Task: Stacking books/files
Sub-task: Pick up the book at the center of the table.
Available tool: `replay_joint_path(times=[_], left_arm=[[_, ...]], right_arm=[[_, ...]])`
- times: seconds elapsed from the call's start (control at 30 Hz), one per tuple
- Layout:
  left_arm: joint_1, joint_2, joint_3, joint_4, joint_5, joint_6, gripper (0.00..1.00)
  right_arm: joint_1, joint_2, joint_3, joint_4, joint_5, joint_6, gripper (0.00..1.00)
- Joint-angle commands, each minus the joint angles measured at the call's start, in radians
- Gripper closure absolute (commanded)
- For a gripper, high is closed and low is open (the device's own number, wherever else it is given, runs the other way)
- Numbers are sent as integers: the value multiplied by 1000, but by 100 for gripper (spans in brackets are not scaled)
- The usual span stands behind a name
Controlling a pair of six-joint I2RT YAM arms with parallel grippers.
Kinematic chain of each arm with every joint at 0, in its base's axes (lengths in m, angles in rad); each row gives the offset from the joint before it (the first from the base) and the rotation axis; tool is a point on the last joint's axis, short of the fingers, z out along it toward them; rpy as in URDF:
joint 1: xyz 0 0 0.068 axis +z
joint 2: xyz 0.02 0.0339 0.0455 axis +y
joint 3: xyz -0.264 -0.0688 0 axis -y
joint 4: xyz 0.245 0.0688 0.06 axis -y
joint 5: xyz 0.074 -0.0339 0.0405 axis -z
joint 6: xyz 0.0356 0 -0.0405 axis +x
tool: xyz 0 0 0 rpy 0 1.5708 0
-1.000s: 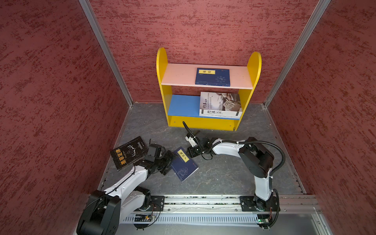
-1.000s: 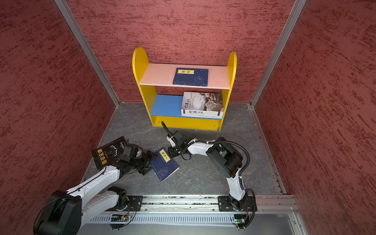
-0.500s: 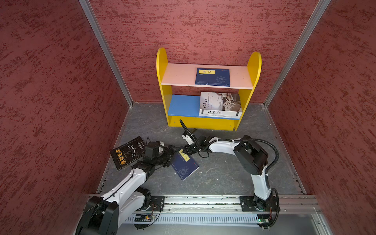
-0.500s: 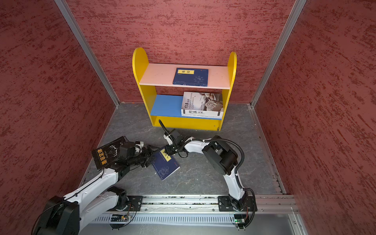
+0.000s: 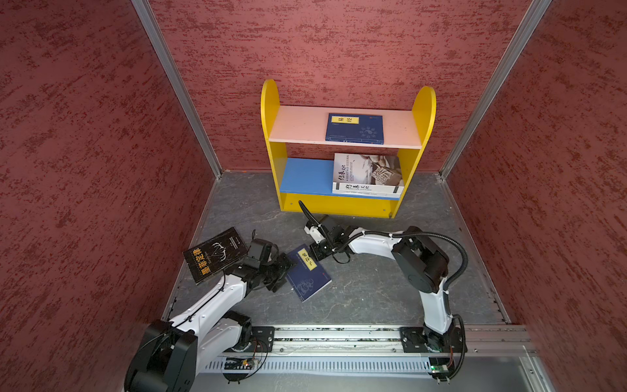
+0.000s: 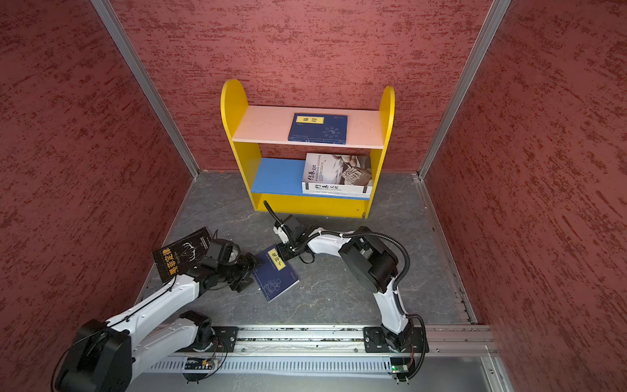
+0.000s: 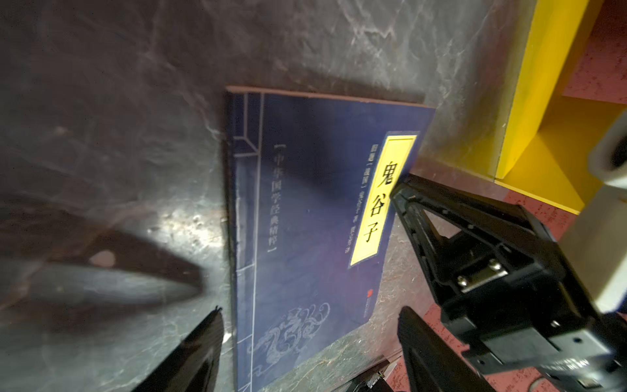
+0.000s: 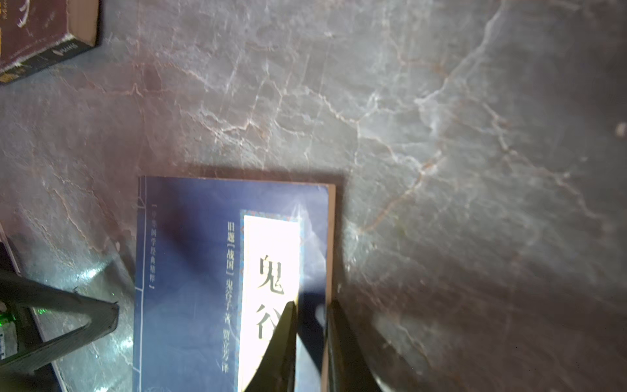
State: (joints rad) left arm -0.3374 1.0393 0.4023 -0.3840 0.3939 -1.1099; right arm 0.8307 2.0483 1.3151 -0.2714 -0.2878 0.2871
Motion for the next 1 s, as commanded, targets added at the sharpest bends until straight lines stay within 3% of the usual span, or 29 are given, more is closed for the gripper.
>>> replay_joint_path(times=[0.0,0.2,0.33,0.63,0.8,0.97], left_arm=[[-26,44,0,13,-40,-5,20],[-72,141,-8,94,-85,34,20],[-77,173,-67,358,-40,32,19],[-52,20,-80,642,-108,-21,17],[-18,-45,-88,671,-108,-46,21],[-4,-62,-88,543,-104,-49,28]], right_arm=[[5,14,-32,-98,18,-31,84],[5,52,-53,-66,13,-26,87],[17,98,-38,-76,-5,-45,89],[28,160,-12,-111,-54,-85,91],[28,175,28,-134,-53,-104,91],[26,172,49,-149,-48,-114,90]])
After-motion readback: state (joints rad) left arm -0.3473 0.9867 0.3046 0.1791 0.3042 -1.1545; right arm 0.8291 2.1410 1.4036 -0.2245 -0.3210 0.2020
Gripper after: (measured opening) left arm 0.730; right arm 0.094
